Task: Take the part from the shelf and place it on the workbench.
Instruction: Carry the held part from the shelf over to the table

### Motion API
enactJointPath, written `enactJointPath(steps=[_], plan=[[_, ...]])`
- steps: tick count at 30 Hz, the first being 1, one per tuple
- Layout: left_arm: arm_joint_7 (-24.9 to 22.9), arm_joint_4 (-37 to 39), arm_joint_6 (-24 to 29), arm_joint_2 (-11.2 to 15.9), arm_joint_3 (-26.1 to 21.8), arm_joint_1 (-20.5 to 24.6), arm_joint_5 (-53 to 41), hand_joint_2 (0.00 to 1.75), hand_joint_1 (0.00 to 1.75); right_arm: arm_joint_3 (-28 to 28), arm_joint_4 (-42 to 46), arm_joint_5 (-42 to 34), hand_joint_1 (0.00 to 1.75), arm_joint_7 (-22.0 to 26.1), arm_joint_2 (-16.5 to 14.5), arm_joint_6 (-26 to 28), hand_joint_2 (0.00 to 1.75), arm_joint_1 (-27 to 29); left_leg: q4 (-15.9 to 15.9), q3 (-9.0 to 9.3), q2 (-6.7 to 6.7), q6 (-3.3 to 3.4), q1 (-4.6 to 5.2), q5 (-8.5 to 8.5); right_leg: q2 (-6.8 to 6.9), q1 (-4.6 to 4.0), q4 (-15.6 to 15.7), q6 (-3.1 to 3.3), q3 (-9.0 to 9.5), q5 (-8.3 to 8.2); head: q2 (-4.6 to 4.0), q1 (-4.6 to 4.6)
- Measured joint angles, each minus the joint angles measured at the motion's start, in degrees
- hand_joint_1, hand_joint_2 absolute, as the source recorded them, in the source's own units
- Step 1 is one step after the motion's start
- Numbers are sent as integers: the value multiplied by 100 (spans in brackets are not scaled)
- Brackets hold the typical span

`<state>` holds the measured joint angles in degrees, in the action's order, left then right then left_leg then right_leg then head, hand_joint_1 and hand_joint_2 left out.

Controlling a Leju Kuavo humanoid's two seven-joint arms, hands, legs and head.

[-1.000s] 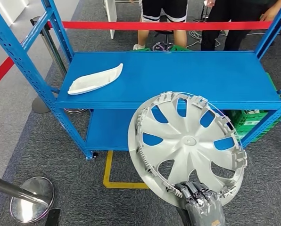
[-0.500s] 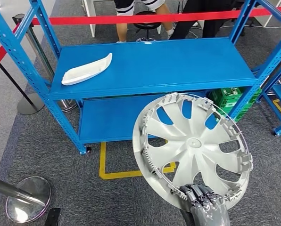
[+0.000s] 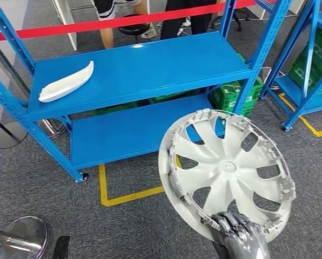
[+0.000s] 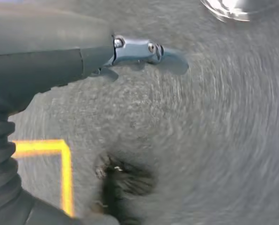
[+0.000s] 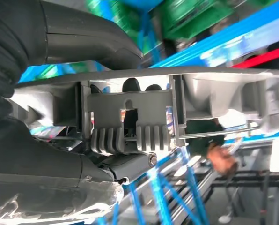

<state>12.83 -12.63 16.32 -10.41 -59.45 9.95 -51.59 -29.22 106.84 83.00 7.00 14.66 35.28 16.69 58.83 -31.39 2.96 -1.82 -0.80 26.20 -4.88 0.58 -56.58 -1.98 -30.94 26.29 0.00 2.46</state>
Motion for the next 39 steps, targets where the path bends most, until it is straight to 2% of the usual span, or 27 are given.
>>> enactJointPath(steps=[1, 3, 5, 7, 9, 10, 11, 12, 14, 15, 16, 18, 19, 21, 23, 24, 25, 26, 27, 29, 31, 32, 33, 34, 36, 37, 39], plan=[[-362, 0, 222, -74, 2, 419, 225, 175, 0, -213, -263, -388, 175, 154, -86, -88, 175, -519, -154, 30, 77, 12, -18, -19, -58, -5, -37, -36, -99, -49, 0, 0], [-772, 0, 432, -153, 17, 1206, 481, 175, 0, -665, -903, -1068, 175, 467, -283, -123, 175, -1468, -215, -45, 35, 82, -36, -28, -150, -4, -62, -112, -263, -152, 0, -3], [-742, -1, 374, -176, 33, 1627, 639, 175, 0, -982, -1383, -1395, 175, 709, -425, -97, 175, -2030, -237, -74, -86, 167, -41, -77, 22, -6, -187, -174, -396, -104, 0, -19], [-600, -2, 286, -150, 31, 1723, 747, 175, 0, -1191, -1692, -1507, 175, 798, -489, -84, 175, -2392, -247, -86, -240, 218, -27, -112, 335, -12, -765, -210, -671, 204, 0, -45], [-506, -3, 223, -81, 18, 1703, 801, 175, 0, -1337, -1894, -1560, 175, 812, -507, -84, 175, -2622, -243, -118, -392, 241, -3, -129, 456, -4, -1549, -234, -1024, 530, 0, -61], [-481, -3, 199, -46, 9, 1691, 815, 175, 0, -1390, -1966, -1580, 175, 810, -511, -84, 175, -2694, -241, -130, -456, 246, 7, -136, 471, -3, -1747, -236, -1098, 566, 0, -62], [-464, -4, 182, -16, 3, 1687, 825, 175, 0, -1428, -2022, -1591, 175, 799, -511, -84, 175, -2745, -240, -135, -509, 249, 17, -140, 485, -5, -1692, -226, -1048, 484, 0, -64], [-455, -5, 168, 3, -3, 1687, 831, 175, 0, -1452, -2068, -1604, 175, 785, -511, -85, 175, -2787, -239, -134, -557, 249, 26, -142, 520, -11, -1406, -206, -883, 315, 0, -65], [-446, -7, 153, 26, -11, 1689, 835, 175, 0, -1487, -2136, -1620, 175, 764, -512, -85, 175, -2870, -228, -134, -649, 234, 56, -140, 744, -65, -577, -131, -434, -13, 0, -67], [-444, -9, 150, 43, -15, 1688, 836, 175, 0, -1506, -2160, -1626, 175, 760, -512, -84, 175, -2910, -220, -145, -699, 213, 74, -144, 834, -96, -292, -88, -296, -95, 0, -62], [-444, -10, 149, 59, -19, 1687, 835, 175, 0, -1525, -2182, -1629, 175, 759, -513, -84, 175, -2942, -214, -160, -755, 188, 89, -149, 882, -123, -147, -48, -242, -123, 0, -56], [-444, -13, 138, 89, -24, 1686, 827, 175, 0, -1557, -2219, -1632, 175, 759, -513, -76, 175, -2972, -212, -184, -885, 132, 101, -159, 765, -137, -119, 22, -287, -148, 0, -44], [-444, -14, 122, 109, -22, 1689, 814, 175, 0, -1565, -2228, -1636, 175, 749, -512, -66, 175, -2967, -195, -195, -878, 102, 91, -129, 693, -128, -103, 53, -303, -173, 0, -41], [-446, -15, 81, 149, -15, 1687, 783, 175, 0, -1575, -2232, -1650, 175, 720, -507, -31, 175, -2939, 54, -307, -680, 44, 70, 74, 565, -99, -63, 109, -316, -223, 0, -23], [-451, -15, 64, 197, -11, 1643, 771, 175, 0, -1574, -2228, -1660, 175, 697, -494, 9, 175, -2879, 734, -617, -431, 7, 55, 433, 429, -81, -54, 139, -340, -251, 0, 2], [-454, -16, 63, 225, -12, 1607, 769, 175, 0, -1571, -2227, -1661, 175, 691, -482, 27, 175, -2840, 1083, -784, -382, -3, 54, 562, 349, -79, -56, 149, -352, -261, 0, 12], [-455, -16, 59, 252, -13, 1574, 768, 175, 0, -1566, -2223, -1660, 175, 687, -463, 42, 175, -2796, 1273, -884, -366, -9, 50, 575, 261, -77, -59, 149, -361, -268, 0, 15], [-454, -17, 53, 276, -13, 1551, 767, 175, 0, -1559, -2214, -1656, 175, 686, -440, 52, 175, -2750, 1260, -891, -354, -13, 44, 474, 175, -73, -65, 144, -367, -273, 0, 15], [-453, -17, 44, 294, -13, 1539, 766, 175, 0, -1547, -2201, -1650, 175, 686, -417, 61, 175, -2706, 1059, -809, -324, -17, 31, 290, 94, -64, -76, 132, -370, -275, 0, 16], [-432, -17, 13, 315, -11, 1532, 768, 175, 0, -1517, -2173, -1624, 175, 687, -380, 69, 175, -2648, 408, -516, -62, -45, -38, -68, -60, -53, -134, 79, -409, -262, 0, 21], [-341, -18, -28, 327, -11, 1511, 795, 175, 0, -1468, -2136, -1577, 175, 683, -347, 84, 175, -2607, 22, -355, 195, -38, -96, -138, -203, -46, -203, 5, -512, -266, 0, 32], [-255, -19, -53, 326, -14, 1495, 830, 175, 0, -1428, -2110, -1550, 175, 675, -322, 97, 175, -2565, -16, -348, 226, -10, -100, -100, -271, -38, -218, -32, -562, -282, 0, 35], [-143, -19, -81, 318, -19, 1480, 874, 175, 0, -1384, -2082, -1520, 175, 662, -291, 111, 175, -2505, -15, -360, 161, 33, -96, -93, -326, -25, -210, -67, -601, -301, 0, 35], [2, -26, -115, 307, -25, 1471, 931, 175, 0, -1332, -2051, -1491, 175, 644, -254, 127, 175, -2429, -20, -363, 95, 73, -93, -101, -266, -26, -223, -101, -634, -294, 0, 31], [336, -41, -202, 290, -38, 1462, 1053, 175, 0, -1229, -2007, -1442, 175, 605, -183, 154, 175, -2281, -34, -358, -47, 154, -92, -113, 66, -45, -515, -157, -801, -120, 0, -22], [524, -51, -260, 292, -45, 1449, 1116, 175, 0, -1170, -1991, -1405, 175, 584, -160, 171, 175, -2202, -35, -356, -118, 182, -80, -111, 278, -53, -849, -177, -960, 49, 0, -50], [945, -59, -460, 283, -44, 1314, 1133, 175, 0, -1028, -1904, -1105, 175, 333, -121, 220, 175, -1907, -34, -351, -272, 218, -58, -96, 442, -43, -1597, -200, -1300, 367, 0, -74]])
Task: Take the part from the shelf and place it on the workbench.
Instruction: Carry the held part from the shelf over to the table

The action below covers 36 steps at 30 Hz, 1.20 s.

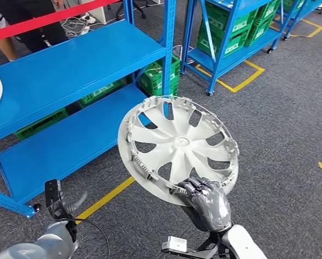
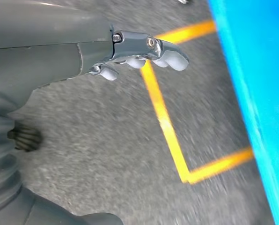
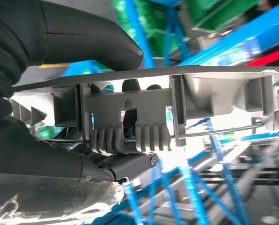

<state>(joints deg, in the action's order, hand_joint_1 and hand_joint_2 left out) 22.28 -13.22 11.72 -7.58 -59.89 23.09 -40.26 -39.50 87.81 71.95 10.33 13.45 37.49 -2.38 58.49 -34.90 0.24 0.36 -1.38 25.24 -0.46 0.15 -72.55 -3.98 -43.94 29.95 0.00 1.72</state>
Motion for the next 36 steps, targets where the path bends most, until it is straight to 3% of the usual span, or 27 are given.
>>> enactJointPath(steps=[1, 2, 4, 6, 7, 9, 10, 12, 14, 15, 16, 17, 19, 20, 22, 23, 25, 27, 29, 30, 32, 34, 36], plan=[[310, -2, -165, -13, 27, -157, -56, 175, 0, 114, 157, 328, 175, -298, 37, 33, 175, 296, 0, 14, -72, 12, 8, 17, 18, 4, -206, -2, -75, 63, 0, -1], [681, 0, -338, -33, 72, -388, -135, 175, 0, 244, 418, 746, 175, -693, 101, 71, 175, 700, 1, 41, -140, 20, 17, 45, 27, 4, -171, 2, -17, 22, 0, -2], [1367, 4, -597, -77, 160, -949, -243, 175, 0, 494, 1056, 1460, 175, -1413, 281, 128, 175, 1530, 1, 130, -291, 11, 39, 119, 150, -19, 506, 36, 413, -268, 0, -4], [1633, 8, -670, -108, 195, -1359, -273, 175, 0, 659, 1502, 1711, 175, -1751, 432, 151, 175, 2015, 6, 190, -460, -32, 81, 182, 347, -81, 1177, 98, 806, -464, 0, -1], [1642, 9, -681, -116, 207, -1457, -282, 175, 0, 721, 1638, 1729, 175, -1820, 481, 153, 175, 2145, 5, 202, -537, -54, 97, 199, 384, -104, 1311, 128, 874, -483, 0, 3], [1615, 11, -692, -133, 237, -1521, -297, 175, 0, 791, 1838, 1748, 175, -1894, 547, 157, 175, 2336, -10, 230, -666, -100, 107, 217, 266, -114, 1340, 181, 866, -484, 0, 7], [1599, 11, -693, -140, 252, -1526, -299, 175, 0, 798, 1916, 1760, 175, -1910, 576, 159, 175, 2412, -4, 246, -651, -130, 100, 244, 199, -103, 1354, 208, 865, -496, 0, 9], [1581, 11, -702, -150, 281, -1532, -303, 175, 0, 797, 2032, 1774, 175, -1931, 613, 164, 175, 2495, 232, 169, -415, -177, 88, 452, 79, -71, 1388, 271, 872, -528, 0, 19], [1611, 11, -777, -157, 309, -1558, -302, 175, 0, 797, 2111, 1780, 175, -1954, 638, 164, 175, 2539, 907, -134, -130, -181, 86, 842, -41, -55, 1397, 310, 862, -547, 0, 37], [1634, 11, -860, -162, 322, -1572, -282, 175, 0, 803, 2145, 1782, 175, -1954, 646, 164, 175, 2565, 1260, -298, -81, -178, 89, 992, -109, -56, 1397, 319, 854, -552, 0, 46], [1653, 2, -976, -170, 344, -1579, -236, 175, 0, 819, 2182, 1784, 175, -1937, 651, 165, 175, 2602, 1492, -407, -60, -174, 91, 1049, -181, -58, 1396, 323, 848, -559, 0, 48], [1661, -19, -1107, -182, 380, -1577, -171, 175, 0, 842, 2214, 1784, 175, -1904, 653, 165, 175, 2640, 1505, -409, -49, -167, 92, 978, -257, -58, 1395, 320, 845, -567, 0, 48], [1665, -93, -1367, -214, 493, -1553, -12, 175, 0, 890, 2257, 1784, 175, -1821, 654, 166, 175, 2704, 943, -112, 43, -143, 84, 599, -410, -50, 1390, 299, 844, -588, 0, 50], [1665, -134, -1463, -233, 563, -1536, 63, 175, 0, 908, 2269, 1784, 175, -1787, 654, 166, 175, 2727, 539, 95, 172, -130, 72, 437, -484, -54, 1376, 278, 834, -597, 0, 49], [1665, -199, -1576, -273, 704, -1507, 182, 175, 0, 935, 2291, 1784, 175, -1740, 654, 166, 175, 2756, 33, 343, 361, -107, 60, 302, -619, -48, 1359, 226, 797, -624, 0, 45], [1665, -225, -1598, -292, 764, -1499, 219, 175, 0, 946, 2301, 1784, 175, -1727, 654, 166, 175, 2770, -37, 373, 374, -89, 67, 310, -682, -42, 1364, 192, 776, -644, 0, 43], [1665, -277, -1618, -331, 860, -1487, 253, 175, 0, 968, 2313, 1784, 175, -1720, 654, 166, 175, 2808, -59, 379, 237, -22, 68, 276, -771, -17, 1386, 127, 729, -681, 0, 47], [1666, -325, -1640, -366, 935, -1472, 302, 175, 0, 1002, 2323, 1782, 175, -1711, 653, 167, 175, 2836, -85, 386, 105, 44, 51, 243, -562, -31, 1175, 72, 602, -548, 0, 3], [1667, -348, -1659, -382, 1020, -1481, 412, 175, 0, 1050, 2333, 1783, 175, -1668, 645, 168, 175, 2848, -89, 386, -26, 74, 62, 244, -183, -33, 511, 20, 308, -182, 0, -52], [1667, -350, -1660, -381, 1066, -1495, 480, 175, 0, 1082, 2338, 1784, 175, -1626, 633, 168, 175, 2857, -89, 386, -109, 82, 72, 250, -64, -20, 105, -4, 128, 3, 0, -64], [1667, -350, -1647, -373, 1157, -1510, 619, 175, 0, 1174, 2361, 1784, 175, -1510, 581, 168, 175, 2906, -88, 394, -273, 86, 84, 267, 20, 6, -252, -29, -1, 97, 0, -63], [1667, -350, -1636, -373, 1241, -1506, 712, 175, 0, 1276, 2394, 1784, 175, -1397, 519, 168, 175, 2965, -87, 429, -409, 64, 84, 296, 121, 17, 302, -30, 346, -195, 0, -65], [1667, -350, -1619, -374, 1317, -1504, 756, 175, 0, 1367, 2427, 1784, 175, -1306, 449, 168, 175, 2995, -80, 475, -518, 9, 109, 339, 359, -13, 1054, 5, 794, -428, 0, -66]])
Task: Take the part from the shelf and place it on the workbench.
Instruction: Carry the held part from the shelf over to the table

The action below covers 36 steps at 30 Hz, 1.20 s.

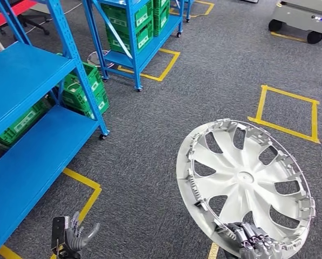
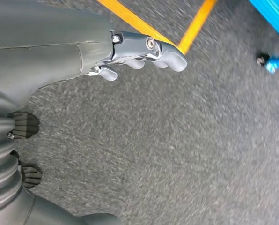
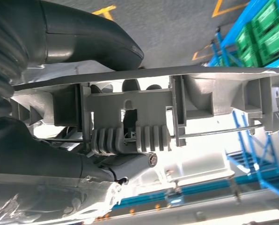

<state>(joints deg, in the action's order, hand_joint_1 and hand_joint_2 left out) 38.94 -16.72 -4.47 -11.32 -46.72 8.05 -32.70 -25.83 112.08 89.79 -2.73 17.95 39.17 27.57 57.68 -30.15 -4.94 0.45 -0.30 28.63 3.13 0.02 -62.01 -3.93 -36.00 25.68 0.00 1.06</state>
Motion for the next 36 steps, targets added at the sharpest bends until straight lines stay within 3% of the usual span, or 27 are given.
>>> enactJointPath(steps=[2, 4, 6, 8, 10, 11, 13, 15, 17, 19, 21, 23, 25, 26, 27, 28, 30, 31, 32, 34, 36], plan=[[-1, 3, 36, 0, 70, 8, 21, 175, 0, 96, 42, 0, 175, 84, -90, 0, 175, 39, 1, 26, -103, -56, 34, 22, 70, -36, 266, 78, 144, -30, 0, 6], [0, 6, 76, -8, 141, 24, 26, 175, 0, 192, 94, 0, 175, 155, -180, 1, 175, 109, -9, 45, -184, -113, 29, 42, -79, -35, 285, 173, 127, -52, 0, 13], [1, 10, 99, -16, 196, 45, 26, 175, 0, 270, 141, 0, 175, 197, -249, 2, 175, 168, 173, -25, 11, -166, 7, 198, -209, -15, 329, 252, 137, -81, 0, 25], [1, 21, 106, -18, 229, 47, 25, 175, 0, 318, 167, 0, 175, 209, -307, 3, 175, 187, 817, -336, 335, -183, -3, 533, -349, 0, 352, 297, 138, -100, 0, 51], [1, 34, 109, -17, 256, 19, 26, 175, 0, 356, 172, 0, 175, 213, -352, 2, 175, 195, 1508, -715, 454, -183, -3, 743, -521, 1, 352, 310, 132, -104, 0, 67], [1, 39, 113, -16, 267, 9, 26, 175, 0, 375, 173, 0, 175, 217, -368, 2, 175, 208, 1612, -801, 468, -181, -4, 690, -611, 2, 351, 309, 134, -105, 0, 67], [1, 45, 123, -15, 286, 12, 26, 175, 0, 417, 173, 0, 175, 245, -412, 2, 175, 245, 1185, -664, 523, -176, -18, 294, -788, 14, 346, 297, 143, -110, 0, 66], [1, 53, 140, -12, 299, 29, 24, 175, 0, 482, 185, 0, 175, 299, -471, 2, 175, 287, 442, -356, 786, -177, -63, -51, -946, 22, 313, 255, 120, -114, 0, 64], [1, 69, 168, -9, 315, 41, 12, 175, 0, 587, 213, 0, 175, 347, -544, 2, 175, 336, 93, -215, 976, -153, -80, -111, -1077, 33, 296, 185, 60, -133, 0, 65], [1, 79, 202, -11, 330, 58, -13, 175, 0, 708, 234, 0, 175, 322, -630, 2, 175, 400, 62, -205, 876, -79, -68, -117, -1167, 55, 322, 112, -5, -166, 0, 65], [1, 82, 223, -15, 337, 78, -33, 175, 0, 810, 238, 0, 175, 202, -697, 2, 175, 449, 39, -195, 733, 4, -71, -140, -917, 37, 146, 56, -124, -49, 0, 36], [1, 87, 238, -14, 338, 70, -42, 175, 0, 884, 235, 0, 175, 19, -741, 2, 175, 453, 30, -190, 579, 51, -52, -138, -507, 17, -498, 19, -426, 320, 0, -3], [1, 93, 255, -6, 337, 46, -47, 175, 0, 947, 232, 0, 175, -136, -775, 2, 175, 452, 31, -187, 401, 67, -25, -126, -360, 29, -1221, -1, -762, 633, 0, -15], [1, 93, 260, -2, 336, 42, -48, 175, 0, 975, 230, 0, 175, -183, -788, 2, 175, 457, 32, -182, 311, 70, -18, -118, -343, 32, -1346, -2, -808, 648, 0, -15], [1, 94, 262, 0, 336, 43, -49, 175, 0, 998, 228, 0, 175, -203, -798, 2, 175, 463, 32, -171, 229, 67, -15, -107, -330, 32, -1228, 3, -727, 553, 0, -16], [1, 95, 263, -1, 336, 47, -50, 175, 0, 1016, 226, 0, 175, -217, -807, 2, 175, 466, 32, -153, 153, 58, -13, -92, -285, 29, -885, 14, -522, 381, 0, -15], [1, 96, 262, -3, 336, 57, -56, 175, 0, 1035, 223, 0, 175, -286, -820, 2, 175, 466, 37, -105, 27, 15, 4, -50, -55, 6, -76, 55, -41, 91, 0, -12], [1, 97, 262, -2, 337, 62, -66, 175, 0, 1039, 222, 0, 175, -357, -823, 2, 175, 462, 39, -84, -25, -14, 14, -33, 25, -11, 176, 83, 114, 17, 0, -7], [1, 98, 261, -1, 338, 66, -76, 175, 0, 1042, 219, 0, 175, -453, -824, 2, 175, 459, 38, -69, -74, -44, 22, -23, 58, -31, 274, 113, 171, 0, 0, -3], [1, 100, 261, -9, 340, 73, -92, 175, 0, 1074, 213, -18, 175, -621, -824, 2, 175, 462, 22, -49, -151, -108, 13, -14, -71, -41, 291, 182, 161, -23, 0, 1], [1, 101, 270, -18, 342, 85, -91, 175, 0, 1159, 207, -109, 175, -679, -832, 2, 175, 475, 148, -96, 31, -166, -8, 100, -197, -14, 348, 247, 173, -59, 0, 13]])
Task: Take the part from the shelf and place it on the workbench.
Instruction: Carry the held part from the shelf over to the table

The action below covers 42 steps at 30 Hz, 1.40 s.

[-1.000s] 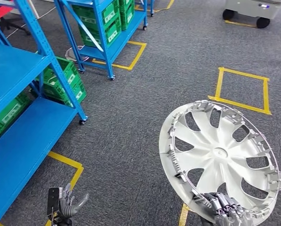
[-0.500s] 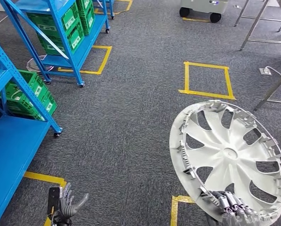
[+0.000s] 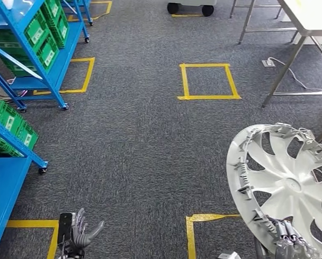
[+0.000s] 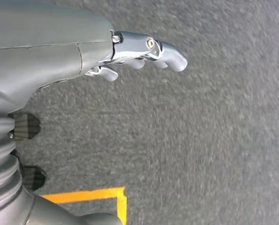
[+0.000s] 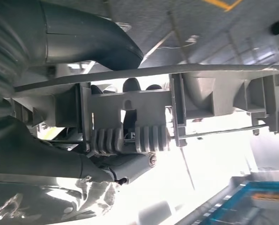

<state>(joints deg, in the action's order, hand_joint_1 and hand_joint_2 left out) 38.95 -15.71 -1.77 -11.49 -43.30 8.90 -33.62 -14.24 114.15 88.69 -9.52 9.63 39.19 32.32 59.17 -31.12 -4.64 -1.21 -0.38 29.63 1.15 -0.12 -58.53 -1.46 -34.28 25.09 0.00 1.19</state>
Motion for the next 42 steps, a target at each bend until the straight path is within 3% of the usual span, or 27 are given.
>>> enactJointPath(steps=[2, 4, 5, 6, 7, 9, 11, 13, 14, 15, 17, 18, 20, 21, 22, 24, 26, 28, 30, 32, 34, 35, 36, 37, 39, 41, 42], plan=[[0, 2, 25, 4, 0, -8, 5, 175, 0, 134, -10, -160, 175, 90, -45, 0, 175, 5, 565, -271, 304, -27, -9, 310, -131, 23, 34, 43, 15, -24, 0, 28], [0, 5, 42, 9, -1, -42, 26, 175, 0, 301, -23, -313, 175, 307, -145, 0, 175, 23, 1276, -654, 414, -35, -8, 563, -289, 25, 34, 60, 12, -27, 0, 42], [0, 5, 43, 13, -2, -57, 39, 175, 0, 390, -31, -373, 175, 439, -209, 0, 175, 38, 1425, -760, 429, -35, -9, 539, -378, 25, 33, 61, 15, -27, 0, 43], [0, 6, 43, 15, -2, -64, 51, 175, 0, 475, -40, -421, 175, 560, -278, 0, 175, 51, 1356, -763, 444, -31, -11, 400, -470, 27, 32, 59, 21, -27, 0, 44], [0, 6, 43, 19, -2, -64, 61, 175, 0, 555, -51, -461, 175, 669, -347, 0, 175, 60, 1076, -657, 479, -25, -15, 176, -558, 32, 31, 55, 31, -26, 0, 45], [0, 7, 43, 29, -2, -59, 73, 175, 0, 701, -71, -521, 175, 847, -482, 0, 175, 69, 307, -331, 757, -15, -52, -213, -718, 36, 6, 23, 26, -18, 0, 42], [0, 9, 41, 36, -2, -60, 85, 175, 0, 848, -81, -581, 175, 1022, -611, 0, 175, 83, -92, -160, 985, 2, -72, -305, -857, 47, -12, -41, -24, -24, 0, 39], [0, 12, 38, 38, -3, -56, 98, 175, 0, 976, -87, -622, 175, 1161, -728, 0, 175, 113, -131, -144, 905, 60, -57, -295, -974, 75, 9, -118, -84, -51, 0, 37], [0, 13, 36, 39, -4, -47, 103, 175, 0, 1028, -90, -635, 175, 1204, -777, 1, 175, 135, -149, -134, 835, 100, -55, -305, -910, 76, -11, -150, -115, -40, 0, 34], [0, 13, 33, 40, -4, -39, 107, 175, 0, 1069, -93, -644, 175, 1228, -813, 1, 175, 148, -168, -122, 761, 139, -55, -315, -758, 67, -114, -174, -182, 28, 0, 17], [0, 13, 30, 42, -4, -44, 108, 175, 0, 1133, -99, -663, 175, 1258, -861, 2, 175, 151, -187, -102, 600, 195, -41, -312, -347, 51, -699, -211, -476, 353, 0, -20], [0, 13, 28, 45, -5, -56, 108, 175, 0, 1162, -103, -668, 175, 1265, -881, 1, 175, 145, -187, -98, 514, 212, -28, -304, -229, 56, -1115, -229, -683, 548, 0, -34], [0, 13, 28, 51, -6, -72, 109, 175, 0, 1219, -113, -671, 175, 1269, -919, 1, 175, 147, -186, -86, 342, 219, -13, -285, -159, 71, -1650, -258, -949, 713, 0, -37], [0, 13, 28, 51, -6, -72, 109, 175, 0, 1247, -116, -673, 175, 1269, -934, 1, 175, 154, -186, -74, 262, 213, -12, -273, -143, 75, -1592, -266, -912, 631, 0, -38], [0, 13, 28, 49, -6, -70, 109, 175, 0, 1273, -120, -674, 175, 1268, -946, 1, 175, 159, -186, -54, 189, 201, -13, -256, -102, 77, -1298, -268, -746, 462, 0, -38], [0, 13, 28, 46, -6, -66, 109, 175, 0, 1308, -122, -675, 175, 1268, -967, 0, 175, 161, -182, 4, 61, 150, 5, -207, 119, 70, -475, -250, -258, 124, 0, -38], [0, 13, 27, 48, -6, -55, 109, 175, 0, 1329, -122, -675, 175, 1273, -991, 1, 175, 158, -181, 59, -35, 87, 33, -172, 239, 49, -64, -191, -6, 5, 0, -29], [0, 14, 22, 39, -6, -36, 109, 175, 0, 1362, -123, -680, 175, 1284, -1013, 2, 175, 166, -197, 92, -129, 28, 30, -159, 124, 28, -44, -112, -12, 0, 0, -21], [0, 15, 14, 27, -6, -11, 109, 175, 0, 1399, -123, -690, 175, 1310, -1029, 3, 175, 179, -108, 74, -45, -31, 6, -58, 3, 42, -12, -39, -6, -21, -1, -12], [0, 19, -2, 24, -5, 1, 108, 175, 0, 1420, -123, -696, 175, 1361, -1052, 4, 175, 174, 416, -162, 234, -62, -11, 254, -117, 67, 11, 19, 2, -38, -1, 22], [0, 27, -14, 21, -4, -15, 107, 175, 0, 1430, -128, -697, 175, 1419, -1078, 3, 175, 169, 1207, -574, 405, -66, -11, 570, -263, 67, 12, 46, -4, -40, 0, 48], [0, 32, -16, 20, -5, -23, 107, 175, 0, 1435, -131, -697, 175, 1438, -1088, 3, 175, 171, 1427, -713, 430, -63, -10, 587, -349, 64, 12, 49, -5, -40, 0, 51], [0, 34, -17, 19, -5, -26, 107, 175, 0, 1441, -134, -697, 175, 1448, -1095, 2, 175, 173, 1436, -752, 444, -56, -10, 487, -437, 63, 11, 49, -3, -41, 0, 52], [0, 36, -20, 19, -6, -24, 107, 175, 0, 1450, -136, -697, 175, 1452, -1102, 2, 175, 174, 1212, -675, 467, -46, -13, 288, -522, 66, 10, 45, 3, -43, 0, 53], [0, 37, -23, 19, -6, -16, 107, 175, 0, 1468, -137, -697, 175, 1454, -1115, 2, 175, 171, 437, -339, 660, -30, -34, -132, -681, 66, -8, 12, 2, -44, 0, 58], [0, 38, -26, 18, -5, -11, 106, 175, 0, 1487, -138, -697, 175, 1457, -1120, 3, 175, 172, -66, -120, 845, -10, -51, -283, -820, 67, -24, -51, -37, -53, 0, 59], [0, 38, -27, 18, -5, -8, 105, 175, 0, 1497, -138, -696, 175, 1463, -1125, 4, 175, 178, -138, -94, 860, 10, -46, -272, -882, 71, -19, -90, -60, -65, 0, 59]])
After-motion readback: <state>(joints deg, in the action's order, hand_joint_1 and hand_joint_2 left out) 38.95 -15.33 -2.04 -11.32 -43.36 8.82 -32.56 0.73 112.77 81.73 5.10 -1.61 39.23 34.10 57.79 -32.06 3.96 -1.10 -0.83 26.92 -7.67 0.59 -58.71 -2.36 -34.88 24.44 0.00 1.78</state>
